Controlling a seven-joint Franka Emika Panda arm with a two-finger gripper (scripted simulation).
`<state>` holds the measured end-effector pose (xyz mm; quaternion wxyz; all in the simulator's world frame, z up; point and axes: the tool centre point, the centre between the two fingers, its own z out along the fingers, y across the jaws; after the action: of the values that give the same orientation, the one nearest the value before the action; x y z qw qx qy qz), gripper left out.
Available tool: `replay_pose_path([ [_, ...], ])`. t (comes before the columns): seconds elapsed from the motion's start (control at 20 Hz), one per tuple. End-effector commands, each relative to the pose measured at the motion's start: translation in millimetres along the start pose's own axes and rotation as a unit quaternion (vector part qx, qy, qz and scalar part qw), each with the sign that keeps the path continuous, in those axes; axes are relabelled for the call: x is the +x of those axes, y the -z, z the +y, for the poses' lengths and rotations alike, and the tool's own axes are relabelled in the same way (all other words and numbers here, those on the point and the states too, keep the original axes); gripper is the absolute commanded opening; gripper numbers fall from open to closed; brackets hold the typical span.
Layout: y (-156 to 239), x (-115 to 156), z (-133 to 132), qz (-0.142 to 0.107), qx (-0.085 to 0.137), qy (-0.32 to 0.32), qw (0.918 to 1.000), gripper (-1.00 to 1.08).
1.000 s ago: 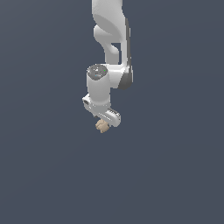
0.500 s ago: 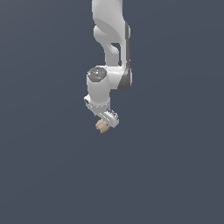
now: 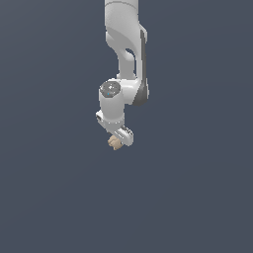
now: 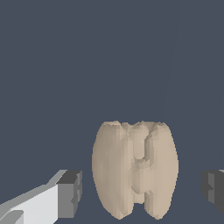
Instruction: Pick up the object and move it to a goal position.
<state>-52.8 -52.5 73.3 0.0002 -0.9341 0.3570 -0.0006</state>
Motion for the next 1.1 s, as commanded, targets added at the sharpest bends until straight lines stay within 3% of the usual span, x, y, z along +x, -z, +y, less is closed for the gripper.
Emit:
replay_pose_path([
  [0.0,-13,-1,1,0.000,0.000,-0.001,1.0000,1.00],
  [0.4,-32,0,0,0.000,0.000,-0.002,1.0000,1.00],
  [0.45,-32,0,0,0.000,0.000,-0.002,1.0000,-1.00],
  [1.05,-29,0,0,0.000,0.000,-0.001,1.0000,-1.00],
])
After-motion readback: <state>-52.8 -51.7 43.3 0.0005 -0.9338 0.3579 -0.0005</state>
